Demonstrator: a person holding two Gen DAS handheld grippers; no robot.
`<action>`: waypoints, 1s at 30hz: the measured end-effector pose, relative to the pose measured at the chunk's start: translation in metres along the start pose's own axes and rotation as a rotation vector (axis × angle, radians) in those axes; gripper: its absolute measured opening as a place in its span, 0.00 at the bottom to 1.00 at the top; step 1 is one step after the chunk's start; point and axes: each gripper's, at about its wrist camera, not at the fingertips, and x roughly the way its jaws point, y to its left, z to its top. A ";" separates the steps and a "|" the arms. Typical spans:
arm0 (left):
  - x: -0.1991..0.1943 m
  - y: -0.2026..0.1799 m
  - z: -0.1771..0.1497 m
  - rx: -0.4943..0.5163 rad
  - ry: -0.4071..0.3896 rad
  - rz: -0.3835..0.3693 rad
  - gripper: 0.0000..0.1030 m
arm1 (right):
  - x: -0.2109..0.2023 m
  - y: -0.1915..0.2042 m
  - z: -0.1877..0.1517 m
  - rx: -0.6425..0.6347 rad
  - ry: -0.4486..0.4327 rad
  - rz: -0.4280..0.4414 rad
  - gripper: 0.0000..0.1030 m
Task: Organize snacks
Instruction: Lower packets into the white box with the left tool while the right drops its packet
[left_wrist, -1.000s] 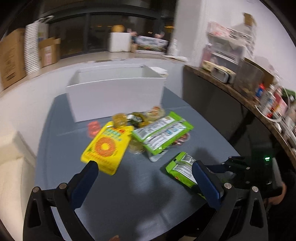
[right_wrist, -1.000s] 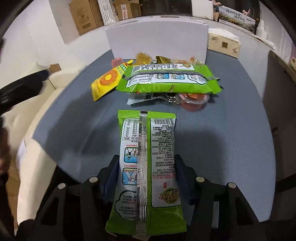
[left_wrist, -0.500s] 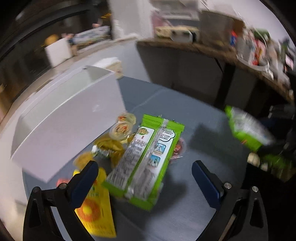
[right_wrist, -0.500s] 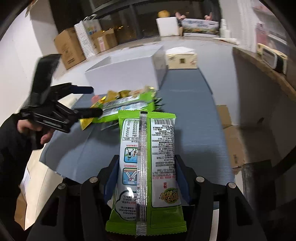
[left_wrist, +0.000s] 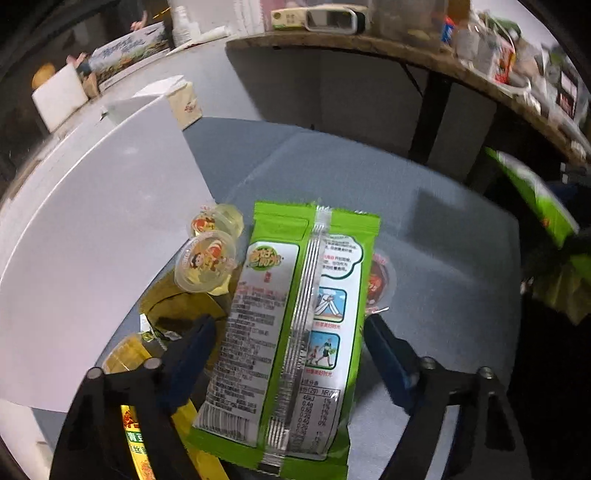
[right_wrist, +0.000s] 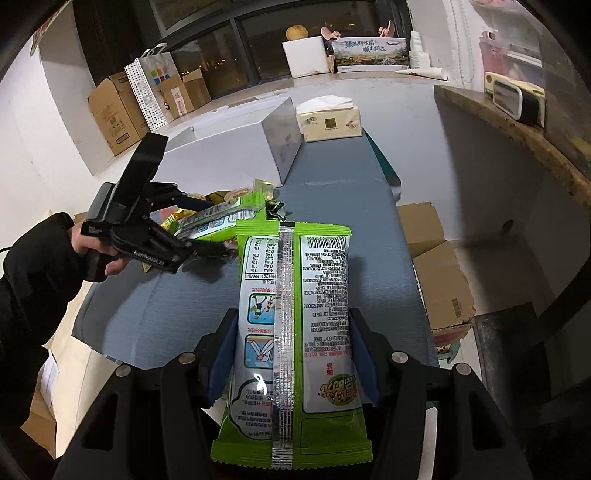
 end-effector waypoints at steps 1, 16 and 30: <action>-0.002 0.004 0.000 -0.018 -0.003 -0.007 0.71 | 0.000 0.001 0.000 -0.002 -0.001 0.003 0.60; -0.099 -0.008 -0.060 -0.416 -0.252 0.255 0.64 | 0.009 0.022 0.022 -0.010 -0.051 0.067 0.60; -0.154 0.035 -0.077 -0.765 -0.448 0.437 0.64 | 0.061 0.077 0.147 -0.015 -0.161 0.168 0.60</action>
